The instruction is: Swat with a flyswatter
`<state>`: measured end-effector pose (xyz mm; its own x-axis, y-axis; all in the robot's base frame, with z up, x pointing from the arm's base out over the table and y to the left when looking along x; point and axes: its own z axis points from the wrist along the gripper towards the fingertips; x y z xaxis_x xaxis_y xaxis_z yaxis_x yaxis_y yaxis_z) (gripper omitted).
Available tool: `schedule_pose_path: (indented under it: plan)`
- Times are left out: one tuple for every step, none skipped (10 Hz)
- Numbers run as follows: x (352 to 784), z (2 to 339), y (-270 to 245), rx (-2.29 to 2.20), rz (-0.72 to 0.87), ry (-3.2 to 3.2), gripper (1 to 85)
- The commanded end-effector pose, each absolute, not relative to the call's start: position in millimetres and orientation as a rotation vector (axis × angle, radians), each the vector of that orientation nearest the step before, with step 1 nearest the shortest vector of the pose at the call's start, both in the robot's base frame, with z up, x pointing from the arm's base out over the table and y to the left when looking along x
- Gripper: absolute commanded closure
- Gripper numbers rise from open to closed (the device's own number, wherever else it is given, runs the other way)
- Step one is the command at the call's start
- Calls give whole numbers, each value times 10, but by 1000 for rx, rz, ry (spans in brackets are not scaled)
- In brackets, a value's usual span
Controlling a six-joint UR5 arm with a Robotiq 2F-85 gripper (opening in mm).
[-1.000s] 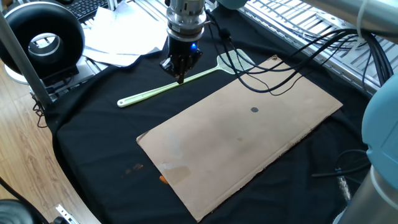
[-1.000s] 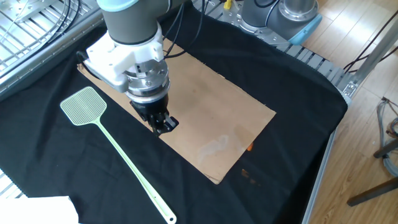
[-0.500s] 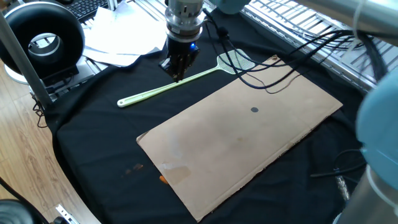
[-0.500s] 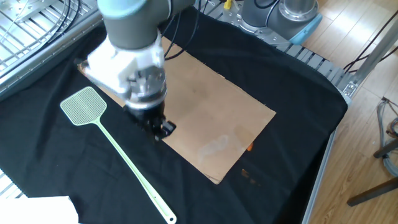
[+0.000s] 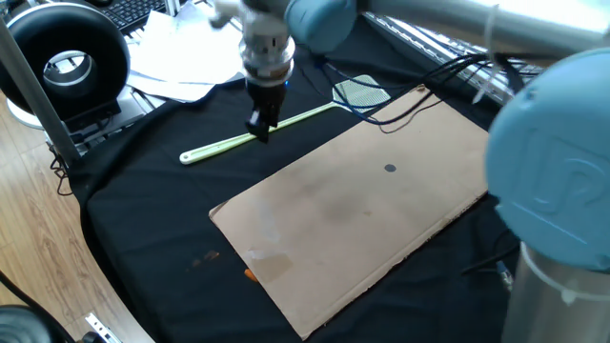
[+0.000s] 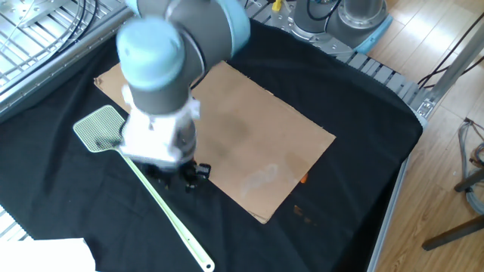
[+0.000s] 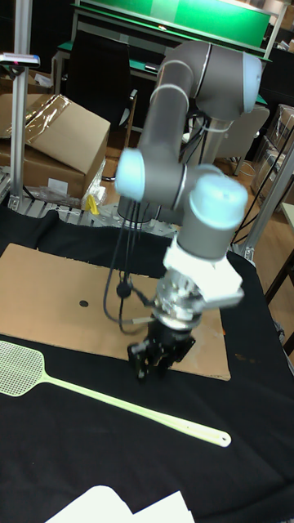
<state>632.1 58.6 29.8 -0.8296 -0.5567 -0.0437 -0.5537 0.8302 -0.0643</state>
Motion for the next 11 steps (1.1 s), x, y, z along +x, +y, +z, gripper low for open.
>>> schedule_pose_path:
  plan:
    - [6376,32,643,-1296,-167,2794,390]
    - [6359,3,687,-1323,-168,2779,403]
    - [6358,13,674,-1356,-170,2766,407]
    - [6364,74,633,-1368,-171,2765,417]
    - [6403,110,575,-1401,-166,2752,420]
    - [6445,136,535,-1429,-151,2736,417]
    - [6501,162,495,-1447,-146,2719,417]
    - [6564,183,448,-1477,-154,2699,410]
    - [6615,181,429,-1495,-153,2678,410]
    - [6654,178,418,-1504,-140,2663,400]
    - [6595,245,415,-1507,-135,2673,367]
